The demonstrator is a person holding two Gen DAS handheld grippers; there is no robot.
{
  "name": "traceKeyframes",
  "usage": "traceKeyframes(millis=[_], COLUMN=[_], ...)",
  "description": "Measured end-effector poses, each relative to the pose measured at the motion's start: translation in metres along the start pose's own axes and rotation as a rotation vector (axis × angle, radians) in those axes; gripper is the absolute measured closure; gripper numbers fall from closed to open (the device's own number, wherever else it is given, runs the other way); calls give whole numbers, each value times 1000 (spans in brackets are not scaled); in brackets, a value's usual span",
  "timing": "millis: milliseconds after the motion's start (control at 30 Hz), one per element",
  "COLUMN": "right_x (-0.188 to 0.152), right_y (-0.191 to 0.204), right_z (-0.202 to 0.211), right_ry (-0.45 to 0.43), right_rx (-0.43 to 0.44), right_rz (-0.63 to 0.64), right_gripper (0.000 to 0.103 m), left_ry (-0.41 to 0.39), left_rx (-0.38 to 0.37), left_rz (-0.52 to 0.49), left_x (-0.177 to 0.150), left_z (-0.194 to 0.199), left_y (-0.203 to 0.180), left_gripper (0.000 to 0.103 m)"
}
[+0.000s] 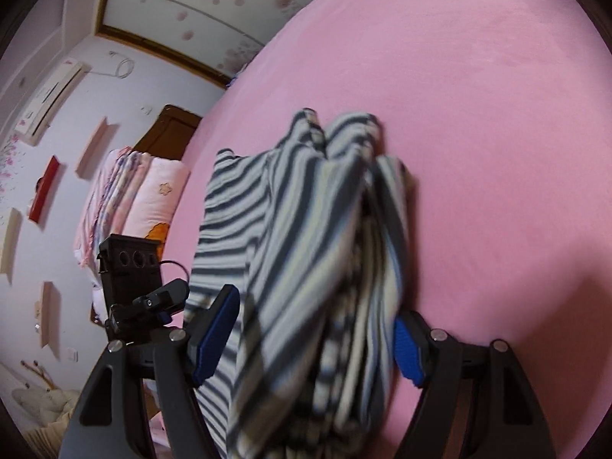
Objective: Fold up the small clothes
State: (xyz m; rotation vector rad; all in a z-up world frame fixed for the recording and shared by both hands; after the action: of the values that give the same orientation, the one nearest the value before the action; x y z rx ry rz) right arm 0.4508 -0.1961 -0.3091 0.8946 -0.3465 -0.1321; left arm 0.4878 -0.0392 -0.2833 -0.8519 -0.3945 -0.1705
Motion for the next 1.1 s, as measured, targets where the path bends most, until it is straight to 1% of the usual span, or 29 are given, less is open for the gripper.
traceKeyframes(millis=[100, 167, 200, 233, 300, 333, 367, 400, 433, 467, 500, 567, 600, 700, 767, 833, 900, 1000, 1100], right_x=[7, 10, 12, 14, 15, 15, 15, 14, 13, 12, 11, 10, 9, 6, 2, -1, -5, -14, -28], right_y=[6, 7, 7, 6, 1, 0, 2, 3, 5, 7, 9, 17, 19, 36, 52, 70, 89, 128, 169], right_z=[-8, -9, -10, -11, -12, -12, -11, -10, -9, -8, -7, -6, -5, 1, 9, 20, 33, 54, 74], right_ry=[15, 10, 7, 2, -4, -12, -24, -33, -42, -50, -59, -82, -92, -133, -160, -184, -212, -251, -280], right_rx=[42, 62, 70, 71, 72, 72, 60, 46, 24, 1, -24, -91, -117, -219, -275, -305, -317, -303, -288], right_rz=[7, 11, 12, 13, 11, 15, 28, 43, 60, 74, 87, 127, 144, 218, 269, 307, 336, 379, 428], right_gripper=[29, 32, 39, 51, 65, 68, 69, 71, 72, 73, 74, 75, 76, 77, 78, 78, 78, 78, 78], left_ry=[-19, -29, -36, -41, -52, -50, -45, -40, -30, -17, -22, -33, -39, -53, -67, -95, -132, -174, -221], left_rx=[-36, -58, -73, -81, -87, -77, -63, -34, 24, 64, 79, 168, 229, 319, 340, 352, 345, 332, 329], left_rz=[11, 5, 4, 2, -2, -8, -12, -19, -24, -21, -20, -61, -97, -135, -144, -164, -177, -200, -248], left_x=[8, 13, 15, 15, 15, 15, 14, 14, 14, 14, 13, 12, 13, 16, 17, 19, 19, 17, 11], left_z=[-8, -14, -15, -15, -13, -14, -11, -11, -12, -12, -12, -12, -12, -4, 5, 21, 43, 75, 117], left_y=[-1, -2, -3, -2, -3, -3, 0, 4, 10, 15, 17, 12, 5, -9, -18, -34, -53, -76, -103], left_gripper=[1, 1, 1, 1, 5, 13, 26, 37, 58, 62, 63, 68, 69, 73, 74, 74, 75, 75, 75])
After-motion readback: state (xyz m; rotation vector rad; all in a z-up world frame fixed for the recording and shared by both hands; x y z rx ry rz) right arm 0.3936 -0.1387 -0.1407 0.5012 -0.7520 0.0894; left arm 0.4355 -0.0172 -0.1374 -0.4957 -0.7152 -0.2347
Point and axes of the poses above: each gripper's, at about its wrist camera, not at the fingertips, and z roughly against the way its jaws point, y to its left, x to its top, the point moved 10 cm from there along -z, roughly the way its jaws point, and after that the axes turned 4 degrees about -z, right-handed, at the moved point
